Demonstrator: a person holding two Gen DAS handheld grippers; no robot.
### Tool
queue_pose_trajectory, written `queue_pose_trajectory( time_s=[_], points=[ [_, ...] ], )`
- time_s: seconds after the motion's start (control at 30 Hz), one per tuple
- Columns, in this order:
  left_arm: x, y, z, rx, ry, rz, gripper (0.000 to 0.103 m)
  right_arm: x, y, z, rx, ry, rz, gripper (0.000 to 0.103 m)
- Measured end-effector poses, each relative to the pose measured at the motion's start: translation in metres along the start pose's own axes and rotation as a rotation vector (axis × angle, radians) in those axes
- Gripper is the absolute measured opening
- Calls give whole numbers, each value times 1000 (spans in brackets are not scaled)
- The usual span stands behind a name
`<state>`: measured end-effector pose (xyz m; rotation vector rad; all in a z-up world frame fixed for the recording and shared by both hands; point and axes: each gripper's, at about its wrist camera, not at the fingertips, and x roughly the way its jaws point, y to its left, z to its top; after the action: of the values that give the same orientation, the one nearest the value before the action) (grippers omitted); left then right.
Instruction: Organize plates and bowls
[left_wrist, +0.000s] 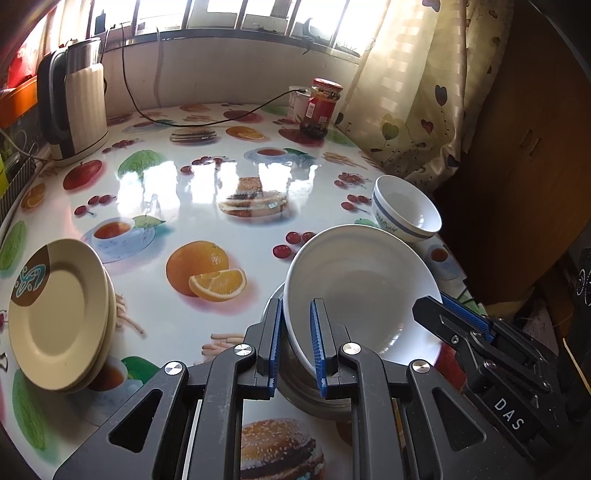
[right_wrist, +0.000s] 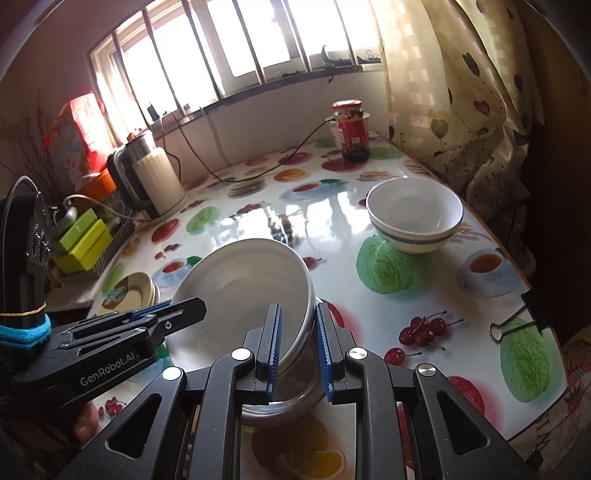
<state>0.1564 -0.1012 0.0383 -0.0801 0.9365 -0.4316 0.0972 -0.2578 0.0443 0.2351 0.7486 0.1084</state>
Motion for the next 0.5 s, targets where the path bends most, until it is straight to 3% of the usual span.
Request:
queue_pose_trajectory(
  time_s=[0.5],
  points=[
    [5,2,-3,-11,21,8,16,8,-1,-6,11,32,3,19]
  ],
)
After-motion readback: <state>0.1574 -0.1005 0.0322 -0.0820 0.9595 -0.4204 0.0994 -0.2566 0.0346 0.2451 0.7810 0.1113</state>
